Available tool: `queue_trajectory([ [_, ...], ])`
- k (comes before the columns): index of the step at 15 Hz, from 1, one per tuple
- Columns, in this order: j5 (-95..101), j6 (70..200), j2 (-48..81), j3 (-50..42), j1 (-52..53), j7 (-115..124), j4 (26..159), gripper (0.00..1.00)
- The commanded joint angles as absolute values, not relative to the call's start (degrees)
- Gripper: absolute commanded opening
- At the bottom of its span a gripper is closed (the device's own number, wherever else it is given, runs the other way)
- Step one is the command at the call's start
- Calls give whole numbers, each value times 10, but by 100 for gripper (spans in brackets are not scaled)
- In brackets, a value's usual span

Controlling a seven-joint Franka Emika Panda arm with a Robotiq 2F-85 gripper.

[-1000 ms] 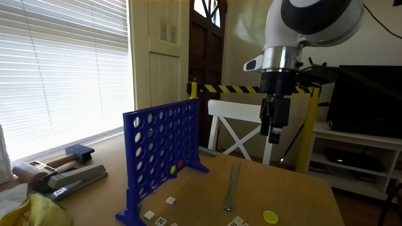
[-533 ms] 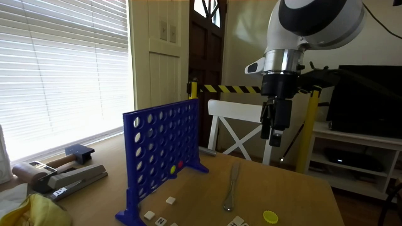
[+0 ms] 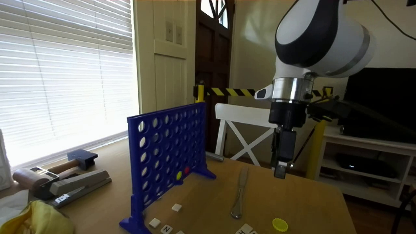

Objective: Put the yellow object in the blue object

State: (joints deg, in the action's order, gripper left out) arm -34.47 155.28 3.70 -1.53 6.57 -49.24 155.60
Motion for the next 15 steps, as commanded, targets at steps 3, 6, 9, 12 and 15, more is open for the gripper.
queue_trajectory([
  [3, -416, 1714, 134, 13, 85, -491, 1558, 100],
  [6, -400, 1750, 169, 10, 101, -479, 1565, 100],
  [9, -405, 1728, 168, 15, 93, -493, 1561, 100],
  [12, -405, 1728, 172, 17, 93, -493, 1560, 100],
  [15, -407, 1732, 175, 19, 93, -492, 1556, 100],
])
